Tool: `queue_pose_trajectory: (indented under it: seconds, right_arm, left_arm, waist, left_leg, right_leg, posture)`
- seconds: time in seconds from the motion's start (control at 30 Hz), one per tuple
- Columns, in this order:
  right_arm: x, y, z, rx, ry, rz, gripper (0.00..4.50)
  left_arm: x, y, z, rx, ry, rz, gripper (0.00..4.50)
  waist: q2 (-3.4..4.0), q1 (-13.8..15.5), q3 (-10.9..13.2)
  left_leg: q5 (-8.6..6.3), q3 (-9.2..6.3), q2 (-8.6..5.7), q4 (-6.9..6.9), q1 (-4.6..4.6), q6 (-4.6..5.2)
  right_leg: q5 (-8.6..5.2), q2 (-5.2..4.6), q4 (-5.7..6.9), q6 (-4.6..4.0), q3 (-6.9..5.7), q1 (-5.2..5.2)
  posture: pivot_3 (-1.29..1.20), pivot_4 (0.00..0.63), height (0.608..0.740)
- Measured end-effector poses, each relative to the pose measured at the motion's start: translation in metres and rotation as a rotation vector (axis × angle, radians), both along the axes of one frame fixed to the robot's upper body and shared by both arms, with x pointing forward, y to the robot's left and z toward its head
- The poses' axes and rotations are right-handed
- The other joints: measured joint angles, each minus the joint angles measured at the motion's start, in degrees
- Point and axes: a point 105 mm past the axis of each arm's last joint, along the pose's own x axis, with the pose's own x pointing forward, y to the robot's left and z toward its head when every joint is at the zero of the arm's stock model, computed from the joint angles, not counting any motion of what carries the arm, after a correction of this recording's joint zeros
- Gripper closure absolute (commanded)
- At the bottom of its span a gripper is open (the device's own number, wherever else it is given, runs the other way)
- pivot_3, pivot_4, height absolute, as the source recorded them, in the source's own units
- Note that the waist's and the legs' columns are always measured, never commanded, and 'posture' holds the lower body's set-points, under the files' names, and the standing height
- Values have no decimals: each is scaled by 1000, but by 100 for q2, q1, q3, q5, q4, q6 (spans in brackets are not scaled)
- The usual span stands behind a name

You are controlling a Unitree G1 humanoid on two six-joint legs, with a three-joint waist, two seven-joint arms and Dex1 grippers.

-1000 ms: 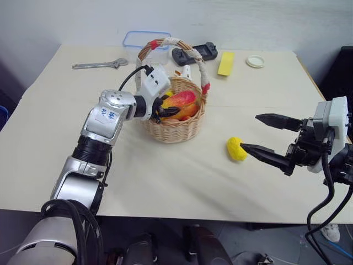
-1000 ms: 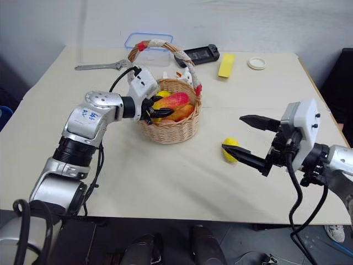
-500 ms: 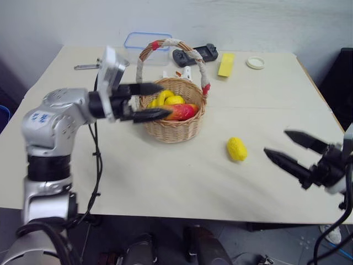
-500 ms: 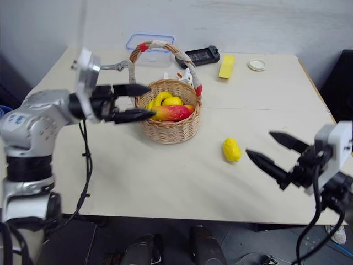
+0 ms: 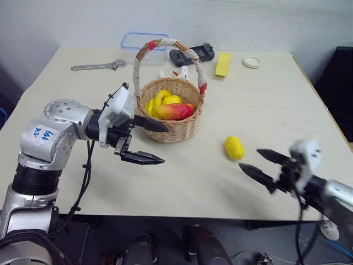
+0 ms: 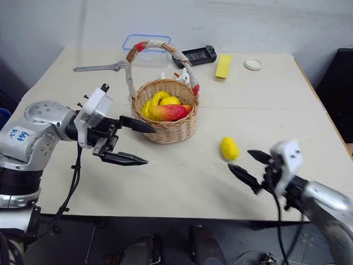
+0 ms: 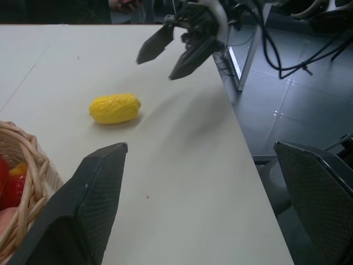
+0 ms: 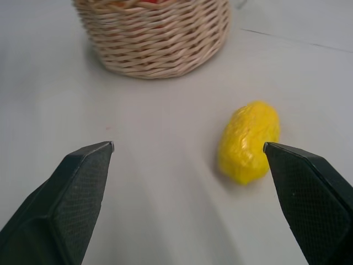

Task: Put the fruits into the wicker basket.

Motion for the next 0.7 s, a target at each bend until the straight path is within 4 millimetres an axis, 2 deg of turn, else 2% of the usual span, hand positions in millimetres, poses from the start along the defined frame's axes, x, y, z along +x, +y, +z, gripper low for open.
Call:
queue_pose_trajectory:
  seconds: [0.07, 0.17, 0.33, 0.43, 0.6, 0.63, 0.7]
  right_arm:
    - [20, 1, -11, -20, 18, -42, 0]
    - [37, 2, -21, -40, 39, -71, 0]
    - [55, 4, -37, -57, 87, -88, 0]
    - [62, 1, -44, -64, 103, -109, 604]
    - [63, 5, -45, -45, 97, -89, 2319]
    - [61, 7, -43, -37, 93, -72, 2499]
    - [57, 13, -35, -22, 67, -28, 2562]
  left_arm:
    - [1, 0, 0, -1, -8, 8, 34]
    - [2, -2, 0, -10, -13, 16, 34]
    - [3, -7, 1, -26, -25, 25, 34]
    - [4, -8, 2, -30, -33, 36, 0]
    - [6, -7, 2, -34, -37, 53, 0]
    - [6, -7, 3, -37, -39, 59, 0]
    - [8, -5, 4, -42, -44, 78, 0]
  waist:
    - [0, 15, 0]
    - [2, 49, 1]
    - [2, 64, 1]
    - [2, 63, 1]
    - [2, 50, 1]
    - [3, 53, 2]
    - [3, 52, 2]
  left_leg:
    - [0, -3, -2, -1, 1, -7]
    - [0, -1, -1, 1, -1, -17]
    - [-3, 7, -2, 8, -3, -18]
    - [-3, 8, -2, 10, -2, -18]
    - [-1, 8, 1, 9, 2, -22]
    - [-1, 8, 1, 9, 2, -23]
    - [0, 7, 1, 10, 2, -24]
  right_leg:
    - [0, 0, 10, 0, 0, -2]
    - [-3, 1, 10, 0, 0, -4]
    - [-5, -4, 9, 5, 1, -4]
    - [-5, -4, 13, 5, 1, -4]
    - [-5, -1, 22, 5, 1, -4]
    - [-5, -1, 23, 5, 1, -5]
    - [-5, -1, 24, 5, 1, -4]
  posture:
    - [0, 150, 740]
    - [0, 150, 740]
    - [0, 150, 740]
    - [0, 150, 740]
    - [0, 150, 740]
    - [0, 150, 740]
    - [0, 150, 740]
